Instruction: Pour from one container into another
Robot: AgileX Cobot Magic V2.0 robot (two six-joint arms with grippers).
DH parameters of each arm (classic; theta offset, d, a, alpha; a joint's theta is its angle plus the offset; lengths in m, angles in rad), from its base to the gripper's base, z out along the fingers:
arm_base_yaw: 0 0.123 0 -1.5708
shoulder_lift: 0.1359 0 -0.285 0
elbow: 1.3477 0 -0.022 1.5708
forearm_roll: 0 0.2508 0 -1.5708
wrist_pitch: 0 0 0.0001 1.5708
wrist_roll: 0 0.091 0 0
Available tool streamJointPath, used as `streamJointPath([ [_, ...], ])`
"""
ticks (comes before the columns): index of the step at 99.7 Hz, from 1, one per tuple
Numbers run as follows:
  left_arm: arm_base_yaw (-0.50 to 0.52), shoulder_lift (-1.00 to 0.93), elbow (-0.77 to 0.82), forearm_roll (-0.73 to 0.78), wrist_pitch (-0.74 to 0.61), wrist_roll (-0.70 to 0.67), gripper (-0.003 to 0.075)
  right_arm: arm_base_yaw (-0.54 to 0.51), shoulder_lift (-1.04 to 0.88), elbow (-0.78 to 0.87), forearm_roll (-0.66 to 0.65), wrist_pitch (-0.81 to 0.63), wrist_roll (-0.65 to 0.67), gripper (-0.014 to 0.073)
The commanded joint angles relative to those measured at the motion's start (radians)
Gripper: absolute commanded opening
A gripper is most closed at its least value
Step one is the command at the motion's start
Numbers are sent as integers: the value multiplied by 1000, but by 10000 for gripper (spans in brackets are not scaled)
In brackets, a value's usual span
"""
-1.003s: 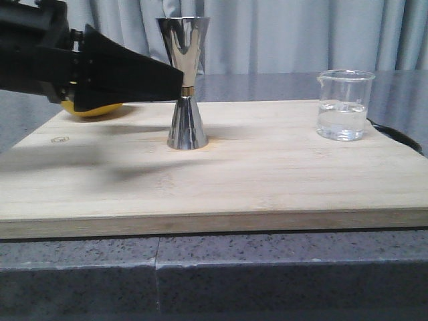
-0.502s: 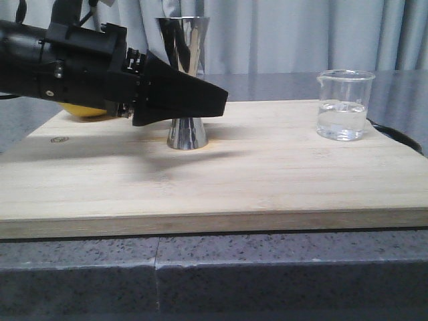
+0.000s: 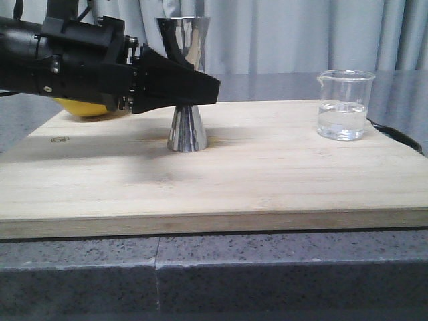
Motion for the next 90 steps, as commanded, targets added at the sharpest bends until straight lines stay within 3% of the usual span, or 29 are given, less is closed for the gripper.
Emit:
streamJointPath([
  [1,-9,-37,-35,-76,120,0,187,0,10,-37,-8,-61,-9,666],
  [51,-10,-45,-124,-76,120,-67,188,0,10,-37,-8,-65,-9,666],
  [90,-10,-157,-62,-76,120,-60,187,0,10,-37,49,-176,-9,666],
])
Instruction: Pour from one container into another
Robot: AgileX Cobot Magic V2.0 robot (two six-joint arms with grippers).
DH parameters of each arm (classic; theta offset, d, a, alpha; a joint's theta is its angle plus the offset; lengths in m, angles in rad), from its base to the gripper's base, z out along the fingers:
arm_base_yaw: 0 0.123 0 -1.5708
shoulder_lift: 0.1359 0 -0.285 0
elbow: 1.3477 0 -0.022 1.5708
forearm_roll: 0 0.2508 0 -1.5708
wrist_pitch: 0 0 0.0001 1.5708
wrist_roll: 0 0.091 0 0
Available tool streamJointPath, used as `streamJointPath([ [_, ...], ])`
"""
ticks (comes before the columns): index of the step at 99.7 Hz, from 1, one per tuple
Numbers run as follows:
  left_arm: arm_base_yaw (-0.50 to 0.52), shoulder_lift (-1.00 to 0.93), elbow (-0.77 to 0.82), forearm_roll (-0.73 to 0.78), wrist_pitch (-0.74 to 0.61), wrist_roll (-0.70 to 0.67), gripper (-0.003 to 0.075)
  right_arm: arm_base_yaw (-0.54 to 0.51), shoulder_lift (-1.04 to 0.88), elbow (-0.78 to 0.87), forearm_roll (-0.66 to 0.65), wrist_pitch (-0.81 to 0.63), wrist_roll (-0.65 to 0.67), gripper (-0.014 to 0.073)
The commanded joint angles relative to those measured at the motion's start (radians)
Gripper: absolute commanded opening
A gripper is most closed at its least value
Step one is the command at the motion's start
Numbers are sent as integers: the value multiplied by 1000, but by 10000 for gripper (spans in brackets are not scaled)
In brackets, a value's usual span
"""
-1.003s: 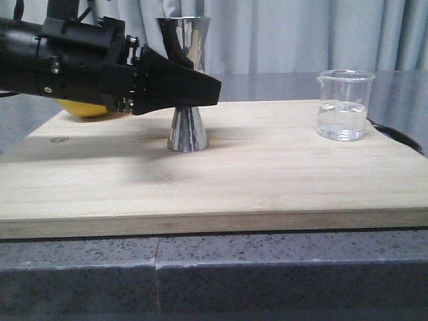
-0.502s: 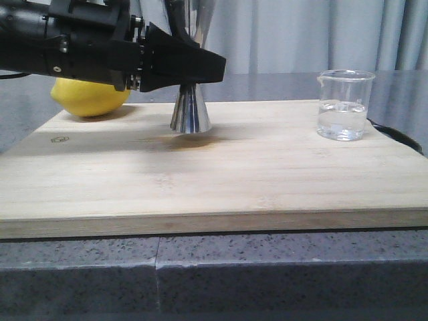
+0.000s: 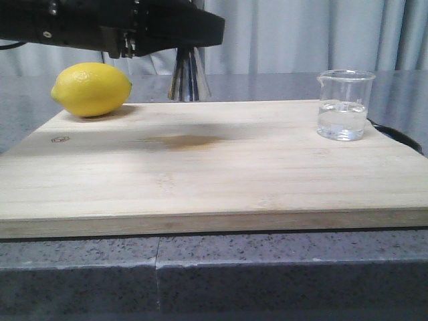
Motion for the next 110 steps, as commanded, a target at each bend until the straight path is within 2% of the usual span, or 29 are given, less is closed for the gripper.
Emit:
streamJointPath([
  [1,-7,-81,13,-80,118,11,187,0,10,-37,10,-109,-9,666],
  [16,-8,-120,88,-80,118,59,187,5,19,-37,40,-146,-18,666],
  [32,-8,-123,107,-80,118,71,187,51,89,-39,113,-195,-93,666],
  [62,-8,-123,107,-78,118,67,187,210,300,-66,113,-296,-104,666],
  [82,-8,-121,107,-78,106,67,187,235,425,-125,113,-339,-104,666],
  [103,-8,-121,107,-78,103,67,187,266,512,-112,126,-472,-104,666],
  [110,-8,-121,107,-78,103,67,187,288,519,-84,130,-561,-104,666],
])
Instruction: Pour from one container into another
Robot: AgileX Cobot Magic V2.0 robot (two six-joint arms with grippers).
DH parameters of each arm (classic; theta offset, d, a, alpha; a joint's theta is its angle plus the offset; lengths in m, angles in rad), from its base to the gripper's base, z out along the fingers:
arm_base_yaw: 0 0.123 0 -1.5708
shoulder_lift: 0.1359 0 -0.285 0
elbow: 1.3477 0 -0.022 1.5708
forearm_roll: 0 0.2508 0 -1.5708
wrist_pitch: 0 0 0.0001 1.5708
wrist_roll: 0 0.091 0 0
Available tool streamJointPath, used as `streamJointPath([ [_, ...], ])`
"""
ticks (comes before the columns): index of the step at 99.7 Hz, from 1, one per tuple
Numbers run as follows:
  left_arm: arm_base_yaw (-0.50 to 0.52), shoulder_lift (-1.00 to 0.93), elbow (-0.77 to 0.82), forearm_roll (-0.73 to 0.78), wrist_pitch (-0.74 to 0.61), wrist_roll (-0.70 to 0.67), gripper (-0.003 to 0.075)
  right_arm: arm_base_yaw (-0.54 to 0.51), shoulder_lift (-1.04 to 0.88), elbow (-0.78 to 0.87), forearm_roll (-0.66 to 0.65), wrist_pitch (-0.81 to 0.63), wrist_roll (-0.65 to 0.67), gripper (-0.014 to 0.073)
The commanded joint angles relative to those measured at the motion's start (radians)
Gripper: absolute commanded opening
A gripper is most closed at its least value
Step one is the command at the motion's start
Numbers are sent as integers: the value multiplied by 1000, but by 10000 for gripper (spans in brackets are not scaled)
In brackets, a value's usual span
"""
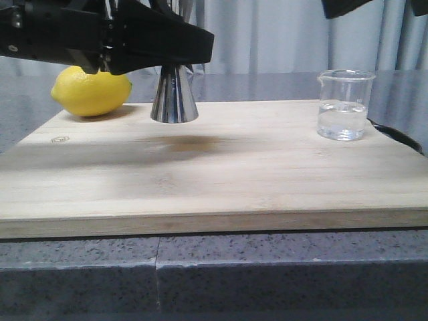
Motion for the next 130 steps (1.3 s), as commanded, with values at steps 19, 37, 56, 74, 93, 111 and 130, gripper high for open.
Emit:
streamJointPath([
  [19,-8,-44,-20,-84,100,-1,187,31,-2,135,12,-453,-7,666],
  [37,-8,-44,-20,-84,100,-1,187,31,-2,293,12,-701,-2,666],
  [56,-8,-44,-20,-84,100,-1,187,31,9,413,12,-904,-2,666],
  [74,-8,-44,-20,-84,100,-1,187,31,87,469,19,-1048,-2,666],
  [93,-8,-44,-20,-84,100,-1,187,31,213,471,57,-1161,-2,666],
  [111,-8,-44,-20,-84,100,-1,187,31,313,471,61,-1271,-2,666],
  [130,-8,-44,-20,-84,100,-1,187,31,403,471,63,-1374,-2,666],
])
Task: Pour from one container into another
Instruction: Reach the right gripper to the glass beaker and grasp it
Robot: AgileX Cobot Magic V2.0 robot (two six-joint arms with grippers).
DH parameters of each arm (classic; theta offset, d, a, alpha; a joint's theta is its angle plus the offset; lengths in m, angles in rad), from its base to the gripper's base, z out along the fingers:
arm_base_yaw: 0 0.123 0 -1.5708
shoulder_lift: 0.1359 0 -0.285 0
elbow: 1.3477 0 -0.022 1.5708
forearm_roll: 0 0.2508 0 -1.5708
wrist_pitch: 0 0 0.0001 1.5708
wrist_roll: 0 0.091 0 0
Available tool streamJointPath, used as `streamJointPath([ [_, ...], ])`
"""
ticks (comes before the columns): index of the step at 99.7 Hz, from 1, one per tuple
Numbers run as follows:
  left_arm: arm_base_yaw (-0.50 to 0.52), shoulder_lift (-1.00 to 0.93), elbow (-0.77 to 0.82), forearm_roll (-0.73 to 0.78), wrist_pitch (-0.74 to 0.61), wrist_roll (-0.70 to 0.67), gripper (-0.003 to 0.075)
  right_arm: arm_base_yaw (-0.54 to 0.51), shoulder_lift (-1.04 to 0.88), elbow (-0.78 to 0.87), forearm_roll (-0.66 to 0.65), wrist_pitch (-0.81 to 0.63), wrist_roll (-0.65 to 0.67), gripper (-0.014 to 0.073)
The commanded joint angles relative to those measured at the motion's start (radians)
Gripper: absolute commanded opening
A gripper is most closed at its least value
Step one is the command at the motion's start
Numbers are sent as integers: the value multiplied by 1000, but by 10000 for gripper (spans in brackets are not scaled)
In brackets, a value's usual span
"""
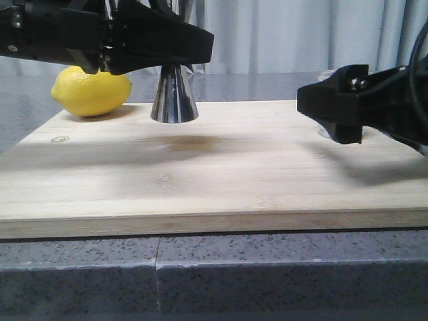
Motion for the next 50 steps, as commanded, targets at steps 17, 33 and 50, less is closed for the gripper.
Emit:
streamJointPath([
  [17,-8,-44,-20,-84,100,-1,187,0,47,-19,0,-166,-2,599],
  [33,-8,-44,-20,-84,100,-1,187,0,53,-19,0,-162,-2,467],
  [50,-8,-44,-20,-84,100,-1,187,0,53,-19,5,-162,-2,414],
])
